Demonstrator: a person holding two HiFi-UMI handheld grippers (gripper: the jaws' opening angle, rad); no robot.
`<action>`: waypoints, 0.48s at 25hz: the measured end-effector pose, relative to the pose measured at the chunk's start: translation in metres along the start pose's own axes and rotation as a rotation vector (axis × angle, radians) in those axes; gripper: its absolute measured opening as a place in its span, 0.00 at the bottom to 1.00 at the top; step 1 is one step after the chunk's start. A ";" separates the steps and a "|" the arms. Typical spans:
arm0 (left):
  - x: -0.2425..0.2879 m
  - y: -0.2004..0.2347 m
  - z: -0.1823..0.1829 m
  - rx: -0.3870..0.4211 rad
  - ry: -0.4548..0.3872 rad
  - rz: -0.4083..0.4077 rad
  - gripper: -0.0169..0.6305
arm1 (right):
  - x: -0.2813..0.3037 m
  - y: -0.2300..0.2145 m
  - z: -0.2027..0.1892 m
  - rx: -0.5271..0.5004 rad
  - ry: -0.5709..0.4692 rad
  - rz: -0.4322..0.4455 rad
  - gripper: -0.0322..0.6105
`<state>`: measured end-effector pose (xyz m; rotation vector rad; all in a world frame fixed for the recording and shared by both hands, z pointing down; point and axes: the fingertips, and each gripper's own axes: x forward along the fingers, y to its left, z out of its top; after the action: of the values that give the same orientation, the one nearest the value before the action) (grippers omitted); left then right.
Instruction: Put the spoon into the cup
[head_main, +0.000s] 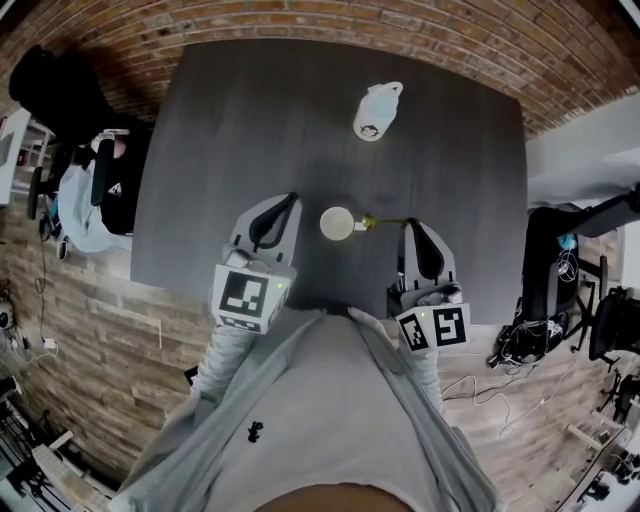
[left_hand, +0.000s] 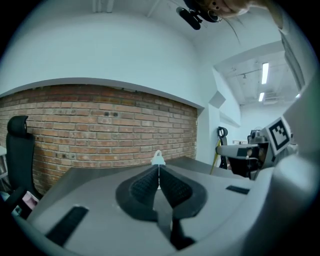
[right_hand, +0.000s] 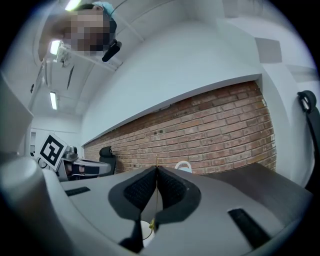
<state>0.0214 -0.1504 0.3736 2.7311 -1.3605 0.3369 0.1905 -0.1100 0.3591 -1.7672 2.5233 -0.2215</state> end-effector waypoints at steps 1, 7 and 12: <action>0.001 0.001 0.002 0.002 -0.002 -0.002 0.06 | 0.002 0.000 0.002 0.002 -0.002 0.000 0.08; 0.005 0.008 0.005 -0.010 -0.009 0.000 0.06 | 0.011 0.006 0.002 0.002 0.014 0.015 0.08; 0.007 0.008 -0.001 -0.023 -0.002 0.003 0.06 | 0.022 0.014 -0.004 -0.005 0.039 0.053 0.08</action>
<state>0.0188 -0.1609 0.3763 2.7120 -1.3602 0.3159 0.1698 -0.1252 0.3620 -1.7120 2.5953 -0.2502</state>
